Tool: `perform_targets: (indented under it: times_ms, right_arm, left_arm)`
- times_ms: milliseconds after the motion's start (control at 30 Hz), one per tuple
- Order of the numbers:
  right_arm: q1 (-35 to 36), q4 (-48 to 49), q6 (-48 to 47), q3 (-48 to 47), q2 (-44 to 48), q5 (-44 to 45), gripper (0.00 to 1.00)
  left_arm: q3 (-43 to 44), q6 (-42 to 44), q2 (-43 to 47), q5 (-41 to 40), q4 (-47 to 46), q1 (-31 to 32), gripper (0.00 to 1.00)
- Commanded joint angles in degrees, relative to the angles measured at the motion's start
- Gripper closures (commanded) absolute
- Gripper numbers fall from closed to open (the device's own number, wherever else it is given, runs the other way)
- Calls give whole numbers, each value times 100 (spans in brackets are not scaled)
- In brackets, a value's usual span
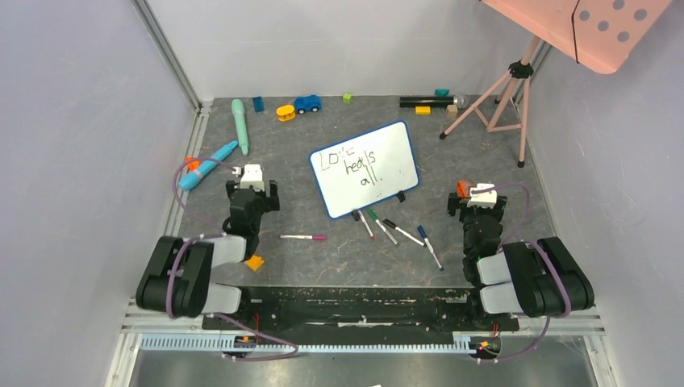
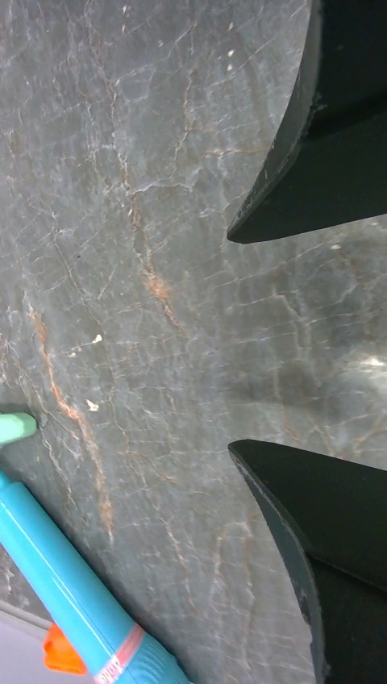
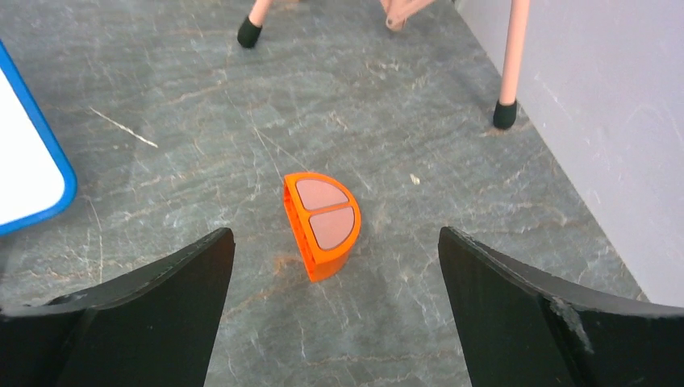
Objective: Write a sentence on the whiteboard
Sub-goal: Reset both arms
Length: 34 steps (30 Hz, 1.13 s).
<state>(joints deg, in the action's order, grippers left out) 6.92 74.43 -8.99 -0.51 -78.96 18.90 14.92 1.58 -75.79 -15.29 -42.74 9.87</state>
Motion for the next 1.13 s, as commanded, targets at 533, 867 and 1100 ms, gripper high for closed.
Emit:
perform_targets:
  times_ms: [533,867,1100]
  right_arm:
    - [-14,766,-182,573,-19,-175,2]
    - [-15,774,-177,571,-14,-167,2]
    - [-16,766,-182,571,-12,-172,2]
  left_arm:
    - [127,-319,-805,1125,-1523,-796,0]
    - [151,-229,-832,1389,-1510,-797,0]
    - [138,-224,-812,1398,-1506,-798,0]
